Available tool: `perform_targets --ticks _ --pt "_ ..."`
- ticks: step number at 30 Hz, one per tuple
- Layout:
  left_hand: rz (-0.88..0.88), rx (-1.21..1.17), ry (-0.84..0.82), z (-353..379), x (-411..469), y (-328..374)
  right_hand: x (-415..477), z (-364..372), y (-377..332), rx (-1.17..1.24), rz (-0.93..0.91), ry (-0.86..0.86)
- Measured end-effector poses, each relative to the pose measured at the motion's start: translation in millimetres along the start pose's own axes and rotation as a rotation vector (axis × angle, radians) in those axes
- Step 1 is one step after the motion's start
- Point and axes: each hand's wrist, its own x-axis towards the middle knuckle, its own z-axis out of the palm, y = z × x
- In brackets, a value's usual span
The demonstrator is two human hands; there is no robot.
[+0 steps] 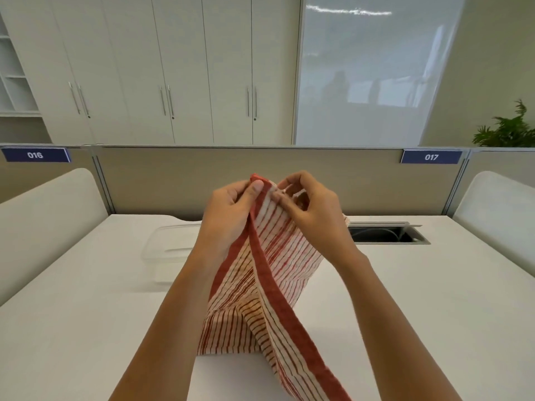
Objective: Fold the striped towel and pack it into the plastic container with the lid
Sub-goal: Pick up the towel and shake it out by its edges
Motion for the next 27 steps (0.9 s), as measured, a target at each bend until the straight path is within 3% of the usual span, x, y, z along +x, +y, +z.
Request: perform_targets --ticks 3,5,11,14,17,21,27 --pt "0.026 -0.018 0.138 -16 6 5 -4 -25 21 -0.185 0.07 -0.198" --pt "0.063 0.001 0.205 -26 10 7 -5 -43 33 -0.344 0.084 -0.218" --pt "0.157 0.071 0.275 -20 17 10 1 -63 25 -0.721 -0.114 0.122" --pt "0.162 0.019 0.288 -8 18 16 8 -64 10 -0.772 -0.068 0.181" --pt "0.216 0.003 0.228 8 14 27 13 -59 -3 -0.687 -0.023 0.176" --pt "0.325 -0.006 0.039 29 8 45 14 -35 -30 -0.26 -0.148 0.137" --pt "0.368 -0.063 -0.089 32 14 54 25 -27 -39 -0.124 -0.144 0.249"
